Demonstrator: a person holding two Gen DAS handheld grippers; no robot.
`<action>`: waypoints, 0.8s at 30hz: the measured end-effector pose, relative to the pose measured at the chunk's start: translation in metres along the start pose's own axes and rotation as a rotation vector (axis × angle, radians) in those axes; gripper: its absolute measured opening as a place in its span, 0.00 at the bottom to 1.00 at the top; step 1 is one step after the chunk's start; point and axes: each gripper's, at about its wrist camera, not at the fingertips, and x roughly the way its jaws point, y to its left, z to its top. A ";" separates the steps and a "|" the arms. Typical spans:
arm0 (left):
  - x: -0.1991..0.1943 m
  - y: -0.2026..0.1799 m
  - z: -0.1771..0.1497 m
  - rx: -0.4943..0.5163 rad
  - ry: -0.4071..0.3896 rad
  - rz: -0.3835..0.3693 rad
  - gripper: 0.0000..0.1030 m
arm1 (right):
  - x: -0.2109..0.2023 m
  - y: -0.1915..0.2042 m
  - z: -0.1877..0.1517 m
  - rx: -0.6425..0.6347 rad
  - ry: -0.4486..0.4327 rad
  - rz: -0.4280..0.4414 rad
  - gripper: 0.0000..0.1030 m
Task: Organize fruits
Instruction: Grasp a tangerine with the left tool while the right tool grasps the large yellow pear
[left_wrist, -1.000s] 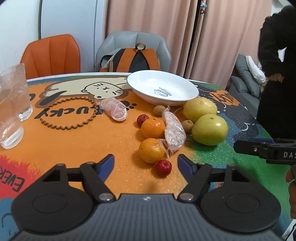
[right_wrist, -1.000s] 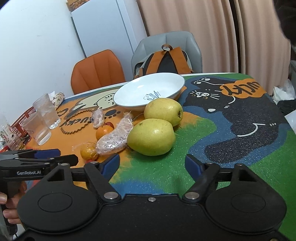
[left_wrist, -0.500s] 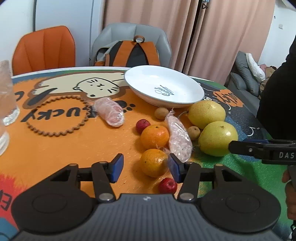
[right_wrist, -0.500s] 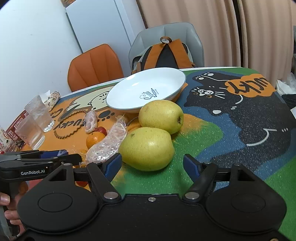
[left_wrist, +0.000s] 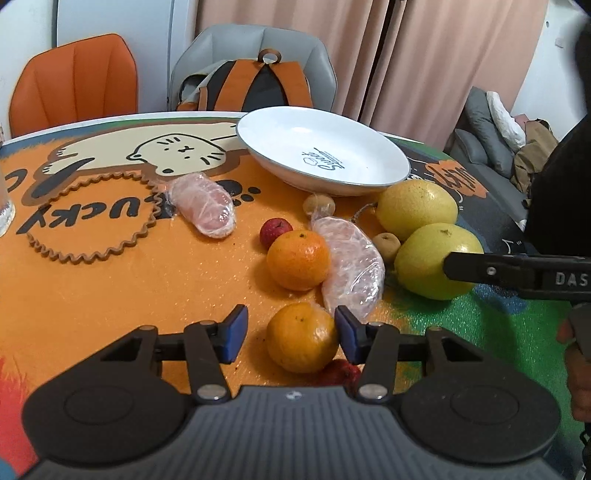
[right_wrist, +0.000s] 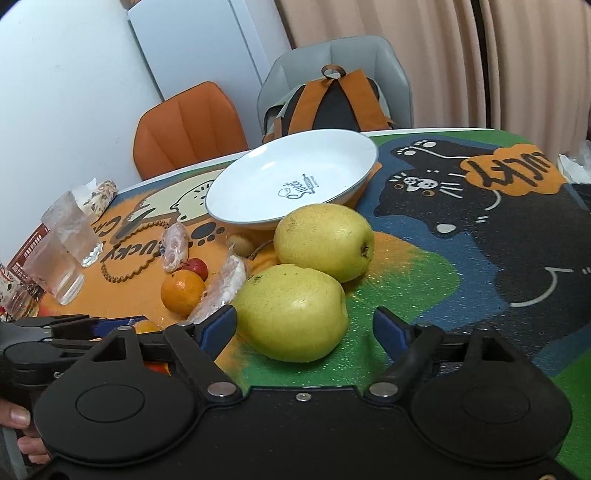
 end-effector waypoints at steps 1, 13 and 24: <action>-0.001 0.002 0.000 -0.003 0.002 -0.004 0.49 | 0.003 0.001 0.000 0.000 0.004 0.003 0.80; -0.016 0.013 -0.009 -0.010 -0.006 0.016 0.35 | 0.016 0.011 -0.004 -0.032 0.008 -0.016 0.72; -0.035 0.016 0.007 -0.007 -0.065 0.037 0.35 | -0.004 0.012 0.001 -0.016 -0.038 -0.007 0.72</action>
